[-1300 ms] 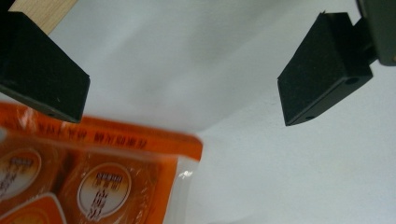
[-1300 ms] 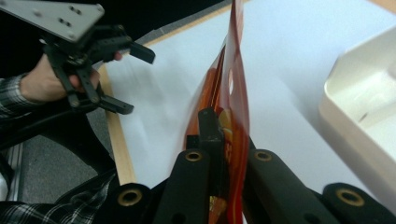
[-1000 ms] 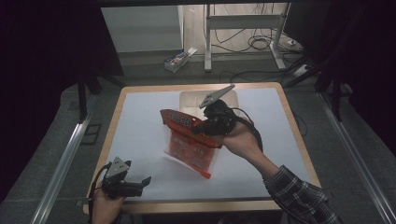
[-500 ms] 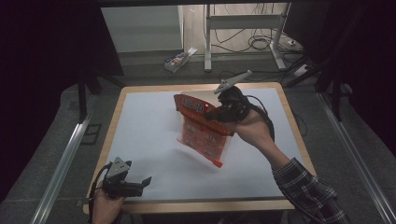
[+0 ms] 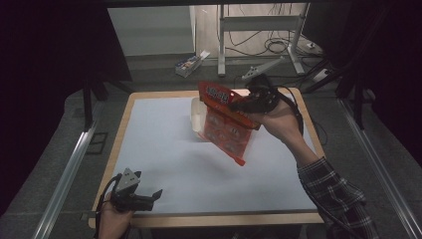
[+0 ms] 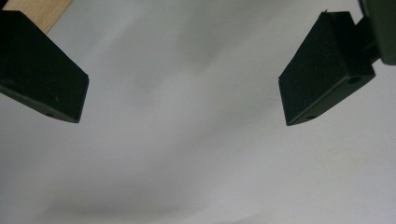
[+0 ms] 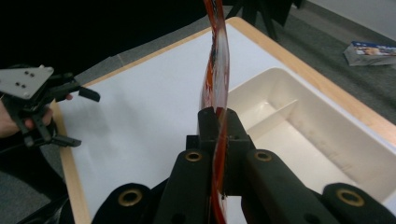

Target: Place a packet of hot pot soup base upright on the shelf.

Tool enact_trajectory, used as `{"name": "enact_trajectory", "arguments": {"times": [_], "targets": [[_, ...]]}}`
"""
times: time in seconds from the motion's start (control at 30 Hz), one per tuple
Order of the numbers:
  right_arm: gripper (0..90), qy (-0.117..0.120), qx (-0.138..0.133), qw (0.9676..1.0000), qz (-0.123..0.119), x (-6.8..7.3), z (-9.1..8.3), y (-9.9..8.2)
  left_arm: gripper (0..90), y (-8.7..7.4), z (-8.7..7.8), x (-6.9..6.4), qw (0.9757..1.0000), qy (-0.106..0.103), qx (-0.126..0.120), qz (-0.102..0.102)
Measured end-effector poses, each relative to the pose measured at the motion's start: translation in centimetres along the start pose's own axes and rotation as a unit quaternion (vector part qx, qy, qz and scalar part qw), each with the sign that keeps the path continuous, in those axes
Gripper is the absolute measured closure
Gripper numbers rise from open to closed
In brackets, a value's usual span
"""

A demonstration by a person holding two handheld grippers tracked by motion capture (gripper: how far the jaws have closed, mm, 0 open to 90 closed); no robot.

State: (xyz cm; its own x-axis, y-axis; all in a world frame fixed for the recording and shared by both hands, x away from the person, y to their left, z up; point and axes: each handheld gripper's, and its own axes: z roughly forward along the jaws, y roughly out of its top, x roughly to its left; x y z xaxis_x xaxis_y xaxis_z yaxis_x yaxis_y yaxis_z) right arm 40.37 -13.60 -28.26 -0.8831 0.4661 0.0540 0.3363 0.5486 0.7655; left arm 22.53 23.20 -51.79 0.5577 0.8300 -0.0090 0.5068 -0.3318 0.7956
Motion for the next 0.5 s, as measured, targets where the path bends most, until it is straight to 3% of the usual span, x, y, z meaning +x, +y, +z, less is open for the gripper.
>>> {"name": "enact_trajectory", "arguments": {"times": [0.5], "targets": [[88.9,-0.05,-0.007,0.9987,0.009,-3.9,-1.4,1.7,1.3,0.0,0.1,0.0,1.0,0.001,0.006,0.006]]}}
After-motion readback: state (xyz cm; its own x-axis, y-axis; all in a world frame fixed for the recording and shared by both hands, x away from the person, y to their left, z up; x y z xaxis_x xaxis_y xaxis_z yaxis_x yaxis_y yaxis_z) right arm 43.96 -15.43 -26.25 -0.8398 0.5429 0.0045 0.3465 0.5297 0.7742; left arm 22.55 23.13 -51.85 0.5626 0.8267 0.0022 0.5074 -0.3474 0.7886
